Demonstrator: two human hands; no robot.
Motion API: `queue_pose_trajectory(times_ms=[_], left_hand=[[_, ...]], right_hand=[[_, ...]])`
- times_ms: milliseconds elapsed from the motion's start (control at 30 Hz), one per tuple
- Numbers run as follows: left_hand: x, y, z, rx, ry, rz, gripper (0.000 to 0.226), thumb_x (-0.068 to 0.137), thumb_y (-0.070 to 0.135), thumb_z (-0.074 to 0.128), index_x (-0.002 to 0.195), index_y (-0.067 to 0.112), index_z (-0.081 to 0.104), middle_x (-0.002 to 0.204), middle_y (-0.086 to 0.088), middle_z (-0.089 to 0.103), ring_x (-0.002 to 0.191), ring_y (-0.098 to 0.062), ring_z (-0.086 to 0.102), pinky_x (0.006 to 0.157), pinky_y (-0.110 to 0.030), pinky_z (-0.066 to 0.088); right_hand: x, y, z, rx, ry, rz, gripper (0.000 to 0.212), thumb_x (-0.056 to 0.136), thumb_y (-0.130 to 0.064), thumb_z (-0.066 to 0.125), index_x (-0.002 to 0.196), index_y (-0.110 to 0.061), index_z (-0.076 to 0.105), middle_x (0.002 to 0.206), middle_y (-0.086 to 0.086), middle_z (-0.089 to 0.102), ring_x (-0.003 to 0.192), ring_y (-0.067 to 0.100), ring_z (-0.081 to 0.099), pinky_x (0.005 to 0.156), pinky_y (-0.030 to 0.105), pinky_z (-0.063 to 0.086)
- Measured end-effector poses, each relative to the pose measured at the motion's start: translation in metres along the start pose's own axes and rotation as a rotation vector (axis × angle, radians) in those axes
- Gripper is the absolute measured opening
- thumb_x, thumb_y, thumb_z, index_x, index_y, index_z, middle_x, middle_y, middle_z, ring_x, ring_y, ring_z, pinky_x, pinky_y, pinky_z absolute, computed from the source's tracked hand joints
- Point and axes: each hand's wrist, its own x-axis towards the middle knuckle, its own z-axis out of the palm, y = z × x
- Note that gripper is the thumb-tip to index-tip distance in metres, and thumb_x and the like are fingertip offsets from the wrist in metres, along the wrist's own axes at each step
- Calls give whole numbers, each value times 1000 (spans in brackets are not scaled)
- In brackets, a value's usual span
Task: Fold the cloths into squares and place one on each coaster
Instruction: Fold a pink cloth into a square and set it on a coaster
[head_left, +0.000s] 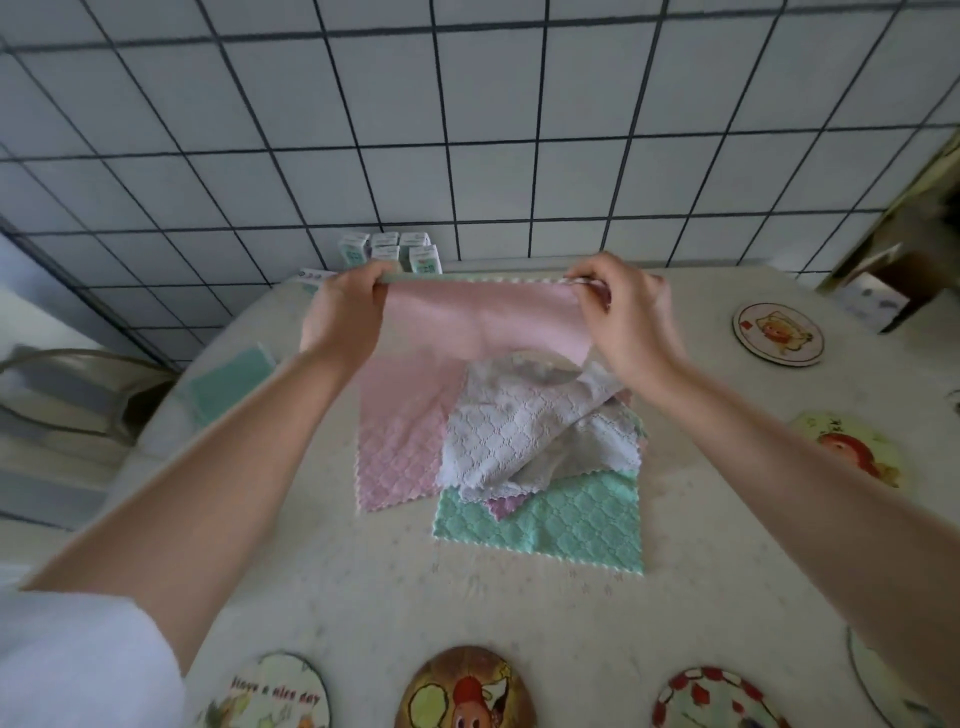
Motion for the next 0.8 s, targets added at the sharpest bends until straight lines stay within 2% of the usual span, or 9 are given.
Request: queue_pose_trajectory(times_ms=[67,133,233,300,400,500,567,733,800], left_hand=[[-22,-19,-18,-97,11,2,31,95,11,44,117,22,64,109,-7,69,84,-27,66,77,-32,53],[-52,-39,-35,-91,46,52,31,95,7,46,117,17,65,115,-5,68,97,-25,65,81,-22,44],[-106,-71,-54,-53,47,177,29,91,-1,51,114,6,66,114,-11,68,105,-26,63,86,-13,36],[-147,-94,-62,-58,25,215,27,89,-2,54,112,5,67,111,-12,69,101,-25,64,87,-10,35],[-210,-123,-67,-44,-31,227,26,87,-4,58,110,4,67,108,-13,69,95,-25,65,87,-11,37],[-268,-151,-62,-18,-112,275,27,84,-6,62,109,1,68,108,-14,69,98,-26,66,95,-24,45],[-301,-168,-54,-17,-153,286,26,82,-7,65,107,0,69,108,-14,69,101,-27,65,97,-32,47],[-367,-192,-42,-63,-228,314,30,76,-11,70,104,-1,70,105,-15,70,99,-28,67,94,-37,51],[-388,-199,-39,-89,-241,307,30,75,-12,70,102,-1,71,103,-14,71,97,-27,67,93,-35,51]], right_hand=[[-20,-18,4,3,2,-39,13,88,-7,60,97,-9,68,86,1,72,67,4,58,65,8,45],[-46,-34,10,0,5,-66,12,86,-4,61,94,-8,69,84,0,72,64,-4,52,64,-1,36],[-97,-54,21,12,-31,-59,14,82,1,62,91,-7,70,84,1,72,68,-6,55,68,-7,31],[-135,-66,29,6,-52,-33,15,80,1,64,90,-7,70,82,2,72,75,-1,58,69,-8,30],[-196,-80,41,22,-160,24,15,80,3,66,93,-5,69,82,3,71,69,-3,57,67,-8,31],[-252,-86,52,46,-274,38,17,81,4,67,96,-3,68,87,5,72,76,7,65,73,-5,38],[-287,-89,56,72,-329,71,17,83,0,66,99,-6,67,91,3,71,81,8,66,76,1,43],[-358,-93,62,25,-424,130,14,87,-8,63,101,-10,64,92,-2,70,81,4,67,74,20,56],[-380,-93,60,14,-446,156,13,87,-8,63,100,-11,64,90,-3,70,80,5,68,72,22,56]])
